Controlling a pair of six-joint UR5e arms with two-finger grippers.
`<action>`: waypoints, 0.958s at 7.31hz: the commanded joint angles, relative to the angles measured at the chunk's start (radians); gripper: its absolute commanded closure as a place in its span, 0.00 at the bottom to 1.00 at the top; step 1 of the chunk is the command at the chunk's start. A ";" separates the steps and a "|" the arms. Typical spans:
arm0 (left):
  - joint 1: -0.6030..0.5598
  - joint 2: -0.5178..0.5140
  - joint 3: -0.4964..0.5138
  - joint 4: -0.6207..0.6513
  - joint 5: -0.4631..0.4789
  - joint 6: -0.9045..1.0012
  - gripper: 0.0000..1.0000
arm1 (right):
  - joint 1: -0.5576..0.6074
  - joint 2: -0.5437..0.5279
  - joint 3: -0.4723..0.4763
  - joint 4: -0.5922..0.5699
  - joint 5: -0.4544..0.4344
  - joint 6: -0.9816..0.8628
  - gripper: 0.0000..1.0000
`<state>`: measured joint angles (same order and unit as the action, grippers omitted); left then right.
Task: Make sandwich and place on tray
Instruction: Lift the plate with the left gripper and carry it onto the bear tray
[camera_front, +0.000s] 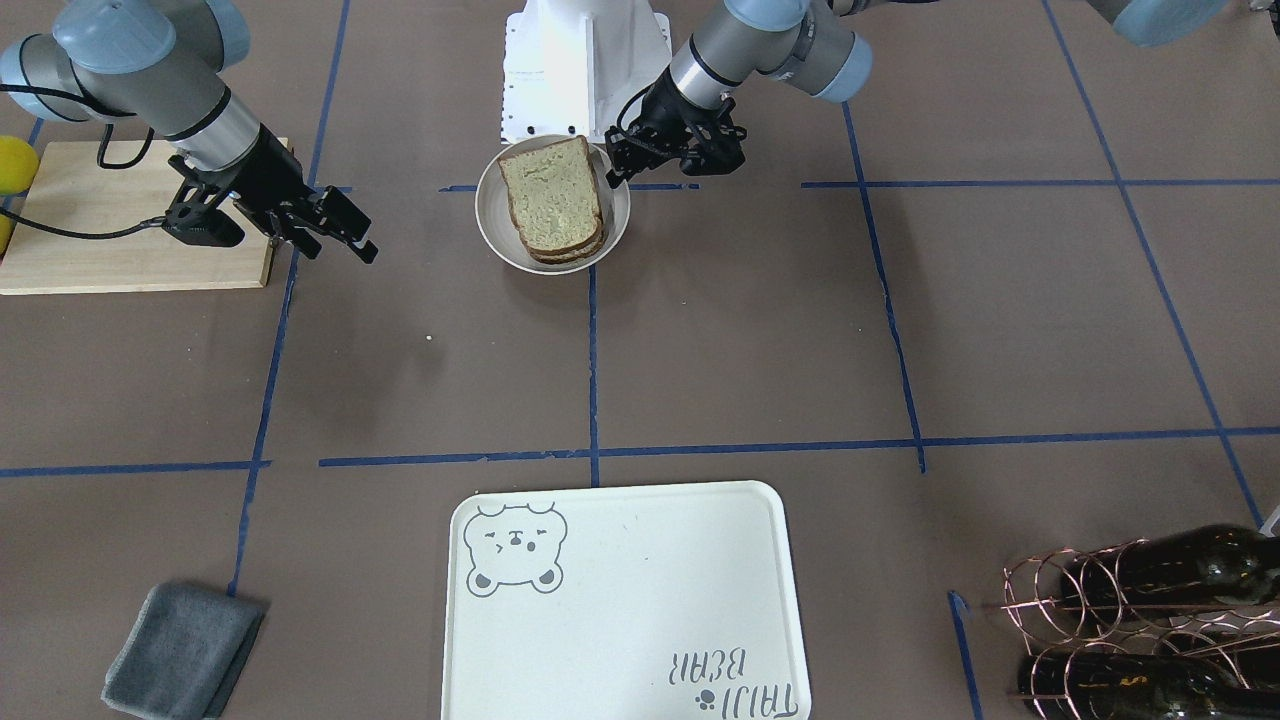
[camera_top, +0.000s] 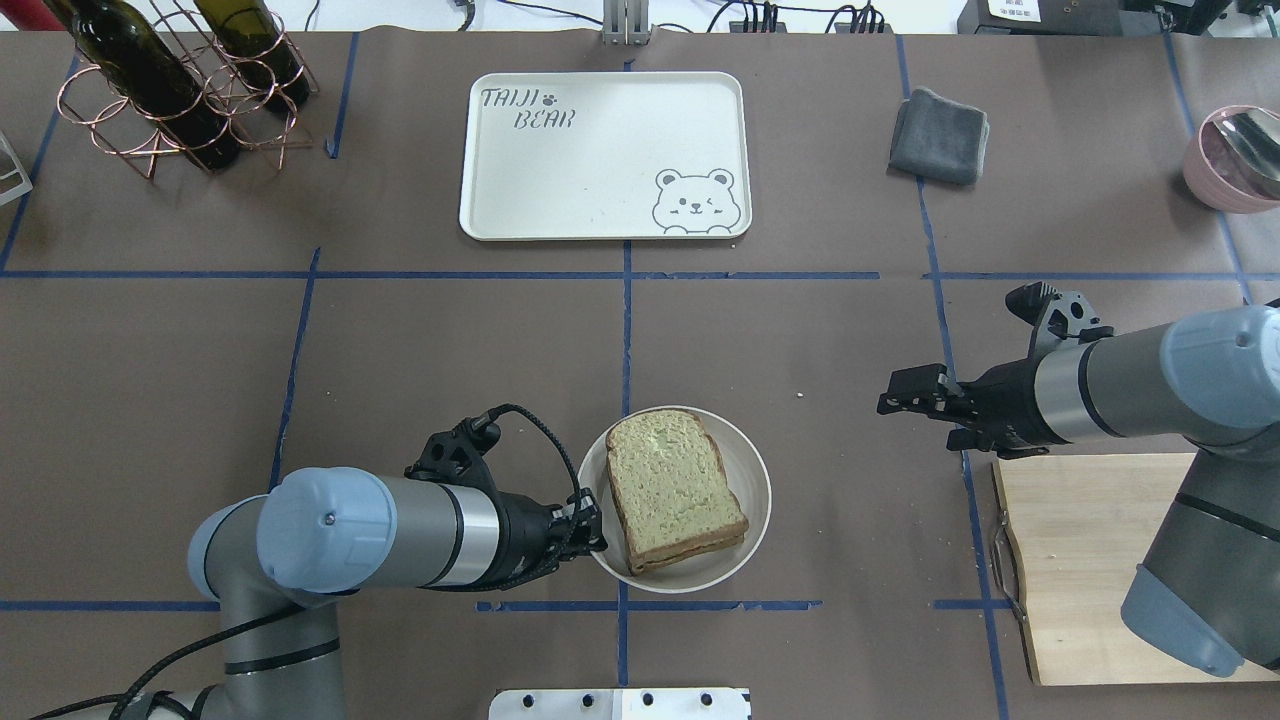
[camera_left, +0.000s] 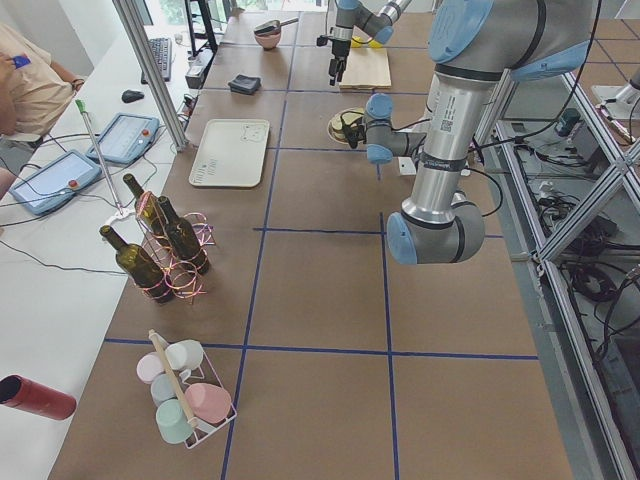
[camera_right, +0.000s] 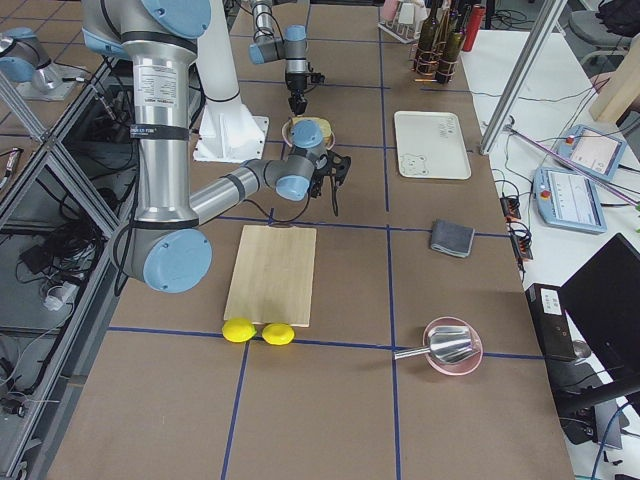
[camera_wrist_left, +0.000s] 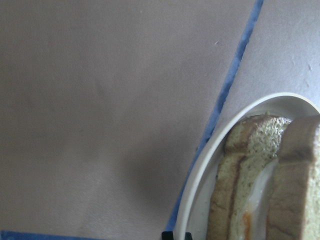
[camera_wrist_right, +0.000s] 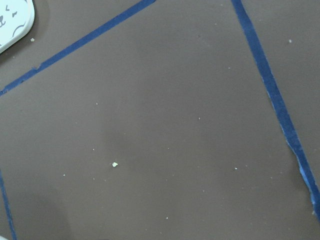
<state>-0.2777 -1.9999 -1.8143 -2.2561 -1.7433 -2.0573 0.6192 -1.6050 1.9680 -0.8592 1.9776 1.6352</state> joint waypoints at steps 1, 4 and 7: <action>-0.082 -0.055 0.024 0.009 0.031 -0.084 1.00 | 0.004 -0.047 0.009 0.041 0.003 -0.002 0.00; -0.225 -0.213 0.238 -0.003 0.068 -0.072 1.00 | 0.004 -0.047 0.005 0.043 0.003 -0.002 0.00; -0.331 -0.428 0.588 -0.077 0.133 -0.083 1.00 | 0.001 -0.046 0.000 0.043 0.003 -0.002 0.00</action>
<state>-0.5630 -2.3600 -1.3573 -2.3026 -1.6229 -2.1349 0.6210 -1.6512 1.9708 -0.8162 1.9803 1.6337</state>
